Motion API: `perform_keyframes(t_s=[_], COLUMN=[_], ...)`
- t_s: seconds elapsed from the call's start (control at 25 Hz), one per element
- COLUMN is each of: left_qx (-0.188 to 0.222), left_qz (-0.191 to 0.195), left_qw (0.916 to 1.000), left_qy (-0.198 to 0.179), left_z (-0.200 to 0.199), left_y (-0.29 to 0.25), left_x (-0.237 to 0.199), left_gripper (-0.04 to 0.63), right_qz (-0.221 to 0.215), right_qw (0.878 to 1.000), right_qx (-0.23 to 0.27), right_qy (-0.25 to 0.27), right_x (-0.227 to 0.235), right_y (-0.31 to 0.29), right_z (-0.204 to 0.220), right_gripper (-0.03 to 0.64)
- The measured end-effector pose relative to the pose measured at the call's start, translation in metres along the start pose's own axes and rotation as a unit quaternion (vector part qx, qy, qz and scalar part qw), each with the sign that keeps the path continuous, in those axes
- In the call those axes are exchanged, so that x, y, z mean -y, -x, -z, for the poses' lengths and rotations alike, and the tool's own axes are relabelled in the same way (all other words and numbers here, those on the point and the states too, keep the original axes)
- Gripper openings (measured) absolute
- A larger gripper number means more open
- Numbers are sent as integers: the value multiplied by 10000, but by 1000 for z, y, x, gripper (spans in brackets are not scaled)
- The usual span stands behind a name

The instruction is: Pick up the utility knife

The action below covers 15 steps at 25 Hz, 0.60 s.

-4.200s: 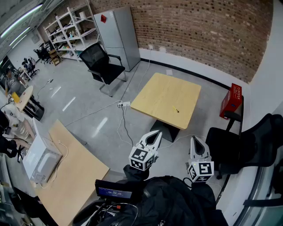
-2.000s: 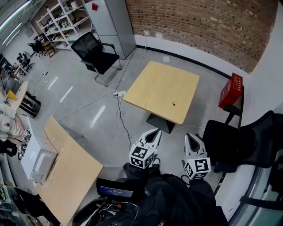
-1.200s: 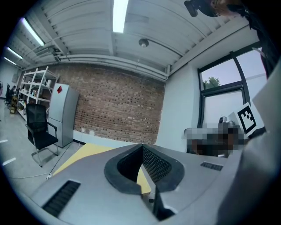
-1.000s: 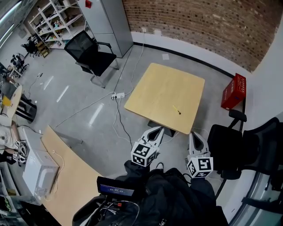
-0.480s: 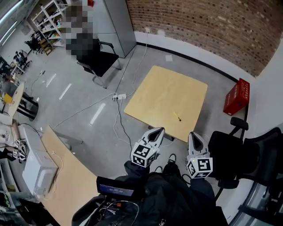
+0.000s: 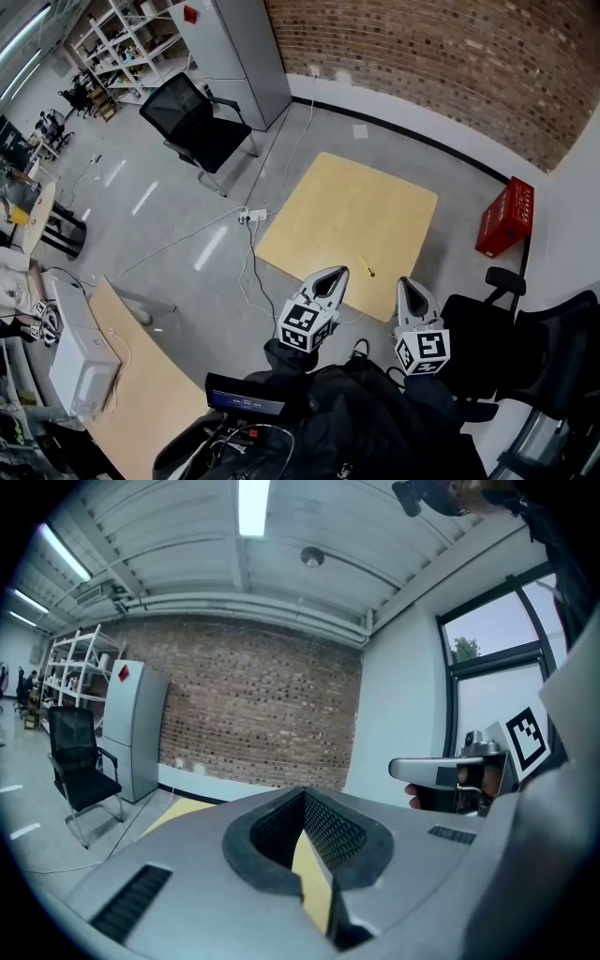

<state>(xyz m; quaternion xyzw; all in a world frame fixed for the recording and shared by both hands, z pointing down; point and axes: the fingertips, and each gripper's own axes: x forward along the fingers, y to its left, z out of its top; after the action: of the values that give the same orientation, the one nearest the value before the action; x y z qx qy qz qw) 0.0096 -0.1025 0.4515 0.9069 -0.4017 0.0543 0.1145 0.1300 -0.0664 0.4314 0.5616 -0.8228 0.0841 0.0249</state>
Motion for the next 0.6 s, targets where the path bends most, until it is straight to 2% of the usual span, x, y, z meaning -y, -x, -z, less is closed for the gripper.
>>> perform_keyframes(t_s=[0.6], left_qx=[-76], left_qz=[-325], left_qw=[9994], left_qy=[-35], left_z=[-6], left_y=[-45], left_x=[-1], left_gripper=[0], right_qz=[-212], right_qw=[9994], right_qx=[-38], right_qy=[-256], right_x=[45], right_y=[-23], right_z=[5], right_gripper=[3])
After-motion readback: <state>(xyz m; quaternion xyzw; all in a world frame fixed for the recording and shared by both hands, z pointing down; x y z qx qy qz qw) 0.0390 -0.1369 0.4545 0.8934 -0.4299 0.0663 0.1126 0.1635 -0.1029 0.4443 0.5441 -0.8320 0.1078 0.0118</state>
